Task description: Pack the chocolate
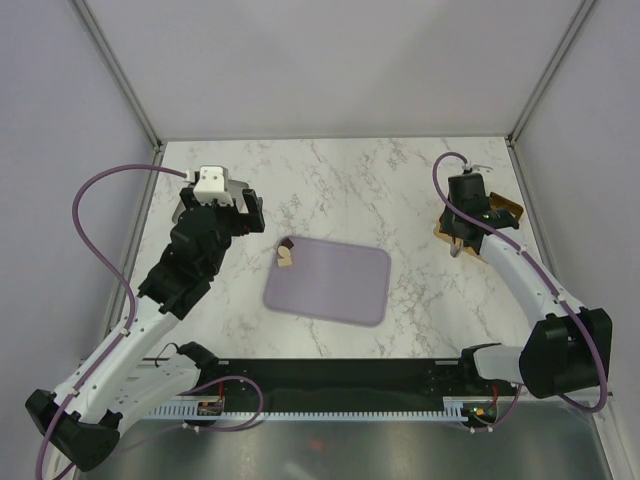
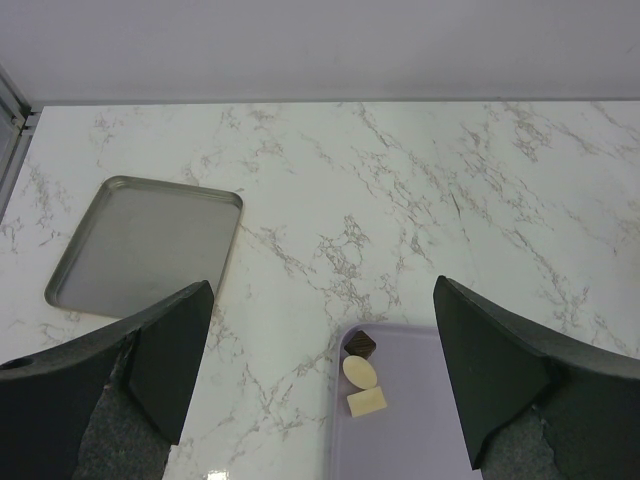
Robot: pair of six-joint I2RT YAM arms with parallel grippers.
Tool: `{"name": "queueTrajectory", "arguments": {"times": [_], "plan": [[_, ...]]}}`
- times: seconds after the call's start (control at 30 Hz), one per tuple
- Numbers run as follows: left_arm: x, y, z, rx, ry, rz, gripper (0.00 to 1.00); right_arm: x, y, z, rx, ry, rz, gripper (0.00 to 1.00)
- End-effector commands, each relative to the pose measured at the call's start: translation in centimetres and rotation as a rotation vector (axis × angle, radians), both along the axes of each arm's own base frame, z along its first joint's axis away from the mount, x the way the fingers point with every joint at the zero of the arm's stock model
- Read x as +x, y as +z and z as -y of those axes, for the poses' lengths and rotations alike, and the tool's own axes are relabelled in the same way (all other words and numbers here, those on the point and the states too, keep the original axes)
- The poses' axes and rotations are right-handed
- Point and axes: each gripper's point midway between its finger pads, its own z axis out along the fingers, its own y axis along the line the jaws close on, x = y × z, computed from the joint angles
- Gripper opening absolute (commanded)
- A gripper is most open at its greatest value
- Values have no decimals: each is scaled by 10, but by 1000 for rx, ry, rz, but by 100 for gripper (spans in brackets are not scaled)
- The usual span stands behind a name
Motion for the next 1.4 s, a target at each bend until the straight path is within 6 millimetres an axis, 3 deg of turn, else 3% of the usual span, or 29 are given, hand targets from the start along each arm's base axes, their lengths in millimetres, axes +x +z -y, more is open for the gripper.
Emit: {"name": "queueTrajectory", "arguments": {"times": [0.0,0.1,0.3,0.47,0.57,0.7,0.9,1.1,1.37], "plan": [[0,17,-6,3,23,46,100,12,35,0,10,0,107,51],[0,18,-7,4,24,48,100,12,42,-1,16,4,119,51],[1,16,-6,7,24,44,100,10,59,-26,104,111,160,50],[2,15,-6,10,26,42,100,1,71,-79,157,277,202,50],[2,14,-7,15,30,38,100,-9,70,-127,198,438,217,49],[3,14,-7,15,35,38,100,-28,57,-190,249,646,212,50],[3,12,-7,18,33,33,100,-64,37,-258,228,897,228,51],[3,12,-8,19,36,35,100,-88,7,-300,184,1037,183,52],[3,13,-8,21,39,38,100,-103,-15,-331,140,1121,149,55]]}}
